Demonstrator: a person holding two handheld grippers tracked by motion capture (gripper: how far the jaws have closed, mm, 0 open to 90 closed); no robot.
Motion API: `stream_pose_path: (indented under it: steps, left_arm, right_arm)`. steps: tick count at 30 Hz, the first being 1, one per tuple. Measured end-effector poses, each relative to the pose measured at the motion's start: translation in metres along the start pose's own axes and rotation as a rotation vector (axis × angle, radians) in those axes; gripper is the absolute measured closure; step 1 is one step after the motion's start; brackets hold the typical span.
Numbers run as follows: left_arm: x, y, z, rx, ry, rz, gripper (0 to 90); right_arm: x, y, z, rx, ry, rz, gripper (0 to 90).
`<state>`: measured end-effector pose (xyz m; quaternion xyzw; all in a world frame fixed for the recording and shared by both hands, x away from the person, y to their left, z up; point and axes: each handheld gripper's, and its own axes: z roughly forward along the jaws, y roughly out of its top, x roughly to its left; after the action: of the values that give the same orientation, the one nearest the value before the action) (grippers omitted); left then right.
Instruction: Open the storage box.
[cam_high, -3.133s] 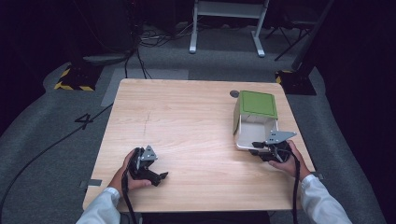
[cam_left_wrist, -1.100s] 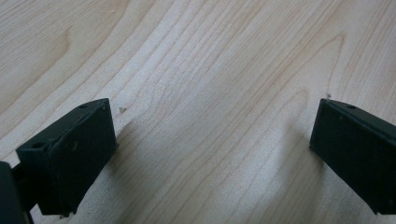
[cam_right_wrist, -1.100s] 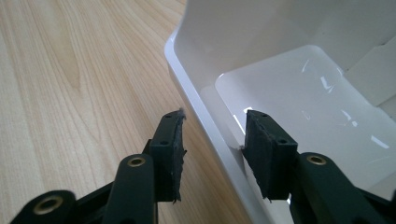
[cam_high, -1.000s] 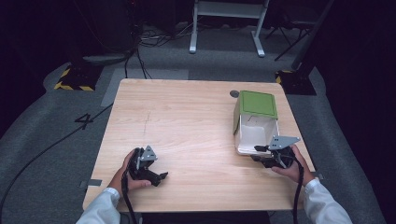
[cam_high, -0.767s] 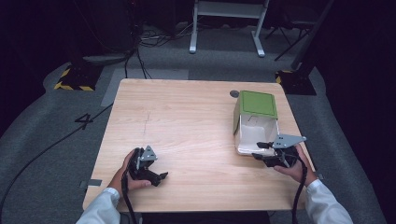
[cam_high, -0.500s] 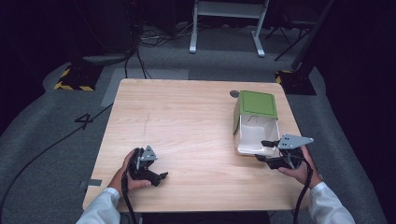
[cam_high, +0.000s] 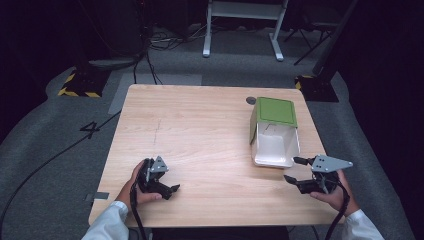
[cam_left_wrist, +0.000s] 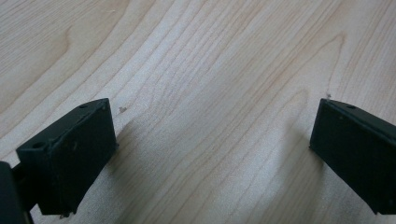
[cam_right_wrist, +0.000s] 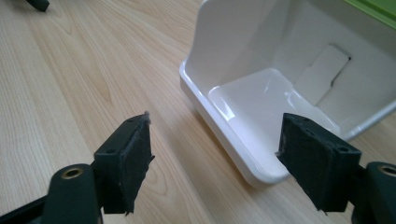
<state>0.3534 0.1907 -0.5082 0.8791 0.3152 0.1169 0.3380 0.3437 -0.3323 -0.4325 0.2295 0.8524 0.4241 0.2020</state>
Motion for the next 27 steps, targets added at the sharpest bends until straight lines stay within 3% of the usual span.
stream_pose_path:
  steps: [17, 27]
  left_arm:
    - [0.0, 0.0, 0.0, 0.0, 0.0, 0.0, 0.5]
    - [0.0, 0.0, 0.0, 0.001, 0.0, 0.001, 0.5]
  right_arm:
    - [-0.01, -0.052, -0.007, 0.099, -0.074, 0.076, 23.5]
    - [-0.024, -0.088, 0.0, 0.145, -0.097, 0.199, 22.1]
